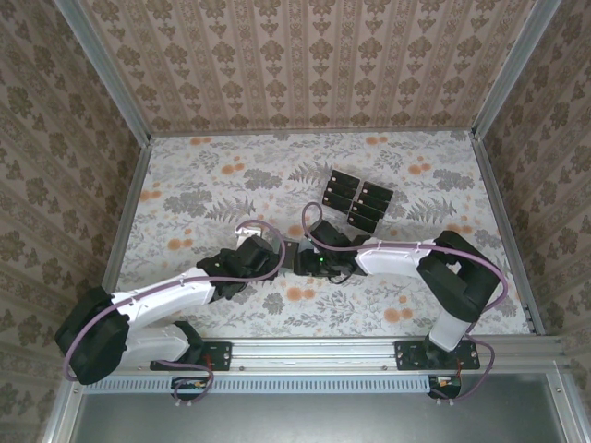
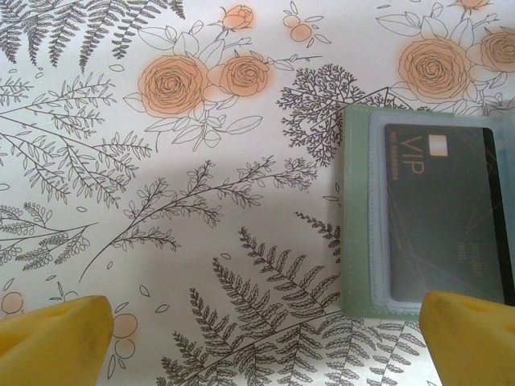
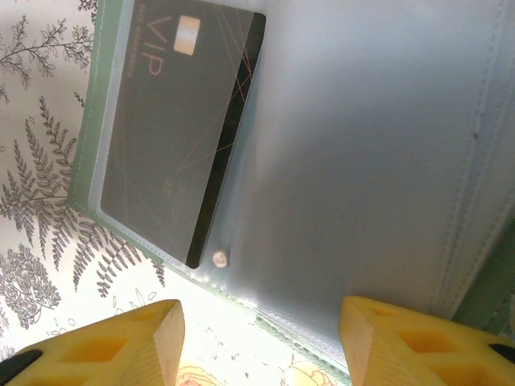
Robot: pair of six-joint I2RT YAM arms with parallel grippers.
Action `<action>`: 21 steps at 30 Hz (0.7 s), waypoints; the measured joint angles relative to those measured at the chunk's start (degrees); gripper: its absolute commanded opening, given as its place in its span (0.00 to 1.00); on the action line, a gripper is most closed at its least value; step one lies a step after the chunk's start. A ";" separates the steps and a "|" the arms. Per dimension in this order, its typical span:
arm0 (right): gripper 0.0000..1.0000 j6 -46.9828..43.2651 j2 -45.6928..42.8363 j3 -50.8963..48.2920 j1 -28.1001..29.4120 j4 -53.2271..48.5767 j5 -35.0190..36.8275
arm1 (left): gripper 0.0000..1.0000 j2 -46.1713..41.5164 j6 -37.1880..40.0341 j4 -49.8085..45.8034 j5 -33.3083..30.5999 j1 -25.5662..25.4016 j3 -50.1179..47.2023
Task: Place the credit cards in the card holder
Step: Rotate the card holder at the center of the table, then flip over the card slot on the card holder.
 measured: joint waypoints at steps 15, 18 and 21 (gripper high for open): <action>0.56 -1.29 -2.97 8.09 -2.93 -8.15 4.37 | 1.00 -0.07 0.00 1.77 0.02 0.00 0.00; 0.57 -1.27 -0.76 9.79 -3.06 -9.29 5.55 | 1.00 0.09 0.00 1.79 0.04 0.00 0.00; 0.57 -1.29 1.07 11.23 -3.21 -10.19 6.21 | 1.00 0.17 0.00 1.79 0.07 0.00 0.00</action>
